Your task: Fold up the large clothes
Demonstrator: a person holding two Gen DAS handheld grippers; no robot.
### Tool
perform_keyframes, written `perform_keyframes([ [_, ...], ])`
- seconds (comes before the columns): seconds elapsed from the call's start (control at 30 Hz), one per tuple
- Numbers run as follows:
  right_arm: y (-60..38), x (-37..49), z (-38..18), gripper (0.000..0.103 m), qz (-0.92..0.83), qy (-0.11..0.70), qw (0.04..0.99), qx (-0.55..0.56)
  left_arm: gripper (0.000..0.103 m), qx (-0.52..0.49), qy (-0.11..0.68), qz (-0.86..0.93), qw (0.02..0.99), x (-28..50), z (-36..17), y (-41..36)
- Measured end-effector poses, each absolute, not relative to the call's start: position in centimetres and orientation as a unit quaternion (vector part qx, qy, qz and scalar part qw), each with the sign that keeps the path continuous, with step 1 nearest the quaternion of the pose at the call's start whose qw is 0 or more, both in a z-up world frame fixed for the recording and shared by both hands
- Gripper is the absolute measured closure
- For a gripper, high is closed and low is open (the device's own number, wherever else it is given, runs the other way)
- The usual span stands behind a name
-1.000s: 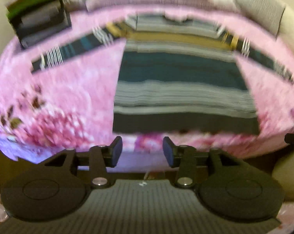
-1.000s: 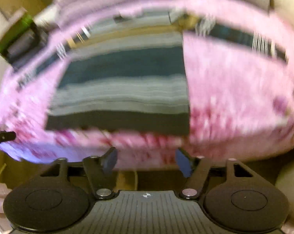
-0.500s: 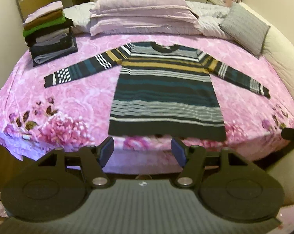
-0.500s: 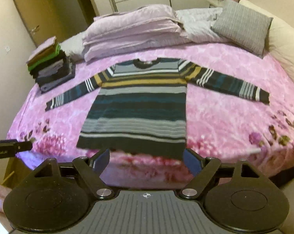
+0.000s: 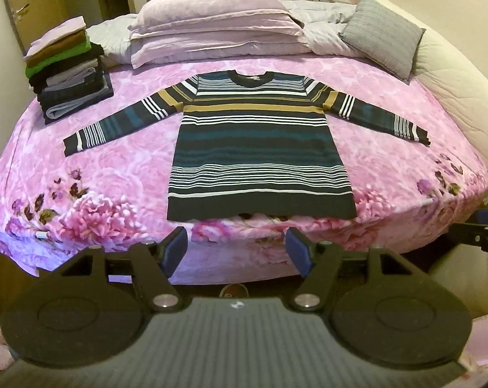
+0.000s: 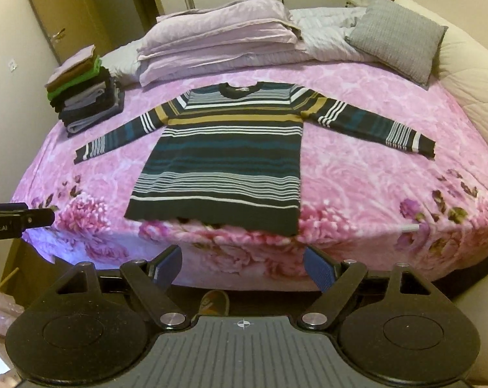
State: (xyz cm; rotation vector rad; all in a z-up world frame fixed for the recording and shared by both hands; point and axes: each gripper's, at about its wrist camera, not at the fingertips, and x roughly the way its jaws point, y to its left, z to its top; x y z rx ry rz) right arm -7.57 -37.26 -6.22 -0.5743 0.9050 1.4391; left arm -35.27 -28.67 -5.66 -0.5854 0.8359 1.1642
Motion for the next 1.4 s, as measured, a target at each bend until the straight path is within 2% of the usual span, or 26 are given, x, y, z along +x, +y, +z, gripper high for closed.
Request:
perform_keyframes([
  [0.87, -36.3, -5.5, -6.2, 0.023, 0.622, 0.393, 0.629, -0.251, 0.037, -0.263, 0.377, 0.520, 0.720, -34.0, -5.7, -27.7],
  [0.97, -35.3, -4.8, -6.4, 0.023, 0.617, 0.398, 0.633, -0.247, 0.022, -0.273, 0.367, 0.517, 0.723, -34.0, -6.1, -26.4],
  [1.2, -31.7, -3.0, -7.7, 0.023, 0.596, 0.414, 0.644, -0.243, 0.022, -0.280, 0.357, 0.530, 0.716, -34.8, -7.3, -21.1],
  [1.4, -25.8, -2.4, -9.0, 0.023, 0.580, 0.428, 0.648, -0.246, 0.022, -0.328, 0.337, 0.557, 0.684, -38.7, -9.6, -13.2],
])
